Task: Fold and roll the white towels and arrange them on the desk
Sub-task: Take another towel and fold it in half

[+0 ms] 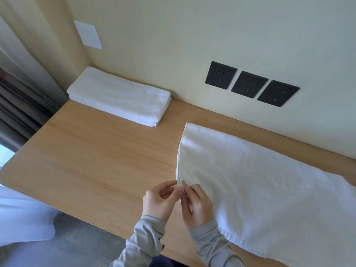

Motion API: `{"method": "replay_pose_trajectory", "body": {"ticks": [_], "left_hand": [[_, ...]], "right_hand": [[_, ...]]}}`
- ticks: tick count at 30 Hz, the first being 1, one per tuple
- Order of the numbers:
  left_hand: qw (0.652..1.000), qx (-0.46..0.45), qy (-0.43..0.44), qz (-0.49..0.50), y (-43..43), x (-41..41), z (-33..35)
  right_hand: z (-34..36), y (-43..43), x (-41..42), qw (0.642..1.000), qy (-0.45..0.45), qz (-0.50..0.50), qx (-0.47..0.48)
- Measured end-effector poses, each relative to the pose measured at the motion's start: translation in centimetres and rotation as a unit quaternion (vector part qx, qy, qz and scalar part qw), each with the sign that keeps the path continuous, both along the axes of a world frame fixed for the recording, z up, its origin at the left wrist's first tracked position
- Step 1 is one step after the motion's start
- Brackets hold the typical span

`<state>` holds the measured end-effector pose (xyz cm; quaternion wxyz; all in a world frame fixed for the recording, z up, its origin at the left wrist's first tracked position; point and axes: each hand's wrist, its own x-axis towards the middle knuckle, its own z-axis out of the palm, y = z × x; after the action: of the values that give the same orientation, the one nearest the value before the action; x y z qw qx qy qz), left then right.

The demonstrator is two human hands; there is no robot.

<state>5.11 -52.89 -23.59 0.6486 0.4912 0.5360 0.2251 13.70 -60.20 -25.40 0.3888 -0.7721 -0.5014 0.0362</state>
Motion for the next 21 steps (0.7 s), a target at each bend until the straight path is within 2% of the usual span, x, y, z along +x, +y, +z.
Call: {"method": "replay_pose_trajectory", "body": {"ticks": [3, 6, 8, 10, 13, 16, 21], "left_hand": [[0.999, -0.014, 0.031, 0.010, 0.3, 0.1, -0.5], [0.999, -0.036, 0.036, 0.007, 0.6, 0.0, -0.9], [0.999, -0.027, 0.042, -0.003, 0.6, -0.1, -0.9], [0.999, 0.003, 0.045, -0.016, 0.4, -0.2, -0.9], [0.997, 0.046, 0.040, -0.050, -0.1, 0.1, -1.0], [0.994, 0.074, 0.030, -0.074, -0.2, 0.6, -0.8], [0.994, 0.068, 0.010, -0.085, 0.8, 0.7, -1.3]], "right_hand": [[-0.2, -0.6, -0.2, 0.995, 0.086, 0.047, -0.007], [0.0, -1.4, 1.1, 0.972, 0.220, 0.073, -0.046], [0.5, -1.3, 3.5, 0.961, 0.252, 0.080, -0.083], [1.0, 0.1, 6.5, 0.969, 0.190, 0.094, -0.128], [1.5, 4.7, 10.8, 0.961, 0.022, 0.165, -0.221], [1.1, 10.0, 13.4, 0.904, -0.115, 0.251, -0.325], [-0.5, 16.2, 15.8, 0.768, -0.268, 0.351, -0.464]]}}
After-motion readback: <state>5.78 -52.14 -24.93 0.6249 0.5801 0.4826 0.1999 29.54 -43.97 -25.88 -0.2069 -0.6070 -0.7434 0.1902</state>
